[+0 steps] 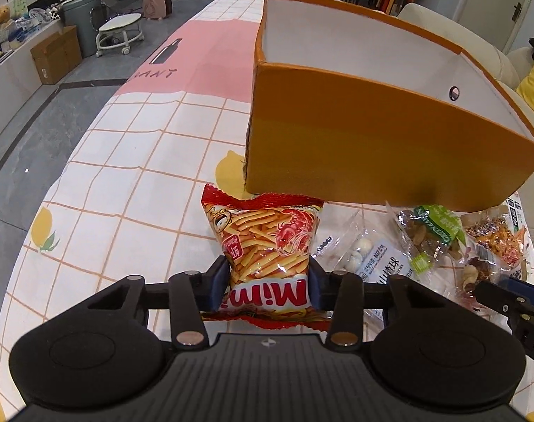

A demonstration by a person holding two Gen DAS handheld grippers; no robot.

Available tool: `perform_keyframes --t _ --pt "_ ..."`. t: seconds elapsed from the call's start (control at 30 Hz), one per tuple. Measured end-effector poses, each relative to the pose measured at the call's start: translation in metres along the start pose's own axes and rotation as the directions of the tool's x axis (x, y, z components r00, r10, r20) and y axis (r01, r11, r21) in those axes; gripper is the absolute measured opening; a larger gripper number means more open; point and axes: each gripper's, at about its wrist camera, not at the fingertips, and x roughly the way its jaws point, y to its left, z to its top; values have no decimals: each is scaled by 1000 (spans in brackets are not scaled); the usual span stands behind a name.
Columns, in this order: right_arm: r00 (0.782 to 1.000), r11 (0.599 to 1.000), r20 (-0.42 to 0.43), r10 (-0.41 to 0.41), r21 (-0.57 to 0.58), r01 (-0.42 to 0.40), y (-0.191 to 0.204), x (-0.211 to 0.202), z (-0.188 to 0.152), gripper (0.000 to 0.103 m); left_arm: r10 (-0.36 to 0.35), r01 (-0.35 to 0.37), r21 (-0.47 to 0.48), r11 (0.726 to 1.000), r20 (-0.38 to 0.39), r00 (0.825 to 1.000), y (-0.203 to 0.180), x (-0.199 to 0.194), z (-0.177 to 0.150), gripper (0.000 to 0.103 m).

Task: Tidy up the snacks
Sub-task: 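Lift the chip bag with the left tool while the right tool grasps the dark meat packet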

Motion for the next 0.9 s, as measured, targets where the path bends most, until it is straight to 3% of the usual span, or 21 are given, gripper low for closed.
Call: perform_keyframes --t 0.33,0.9 --pt "1000 1000 25 3 -1 -3 -1 -26 0 25 -23 22 23 999 28 999 -10 -33 -4 48" --pt "991 998 121 62 -2 -62 -1 -119 12 25 -155 142 126 982 103 983 -51 -113 2 48"
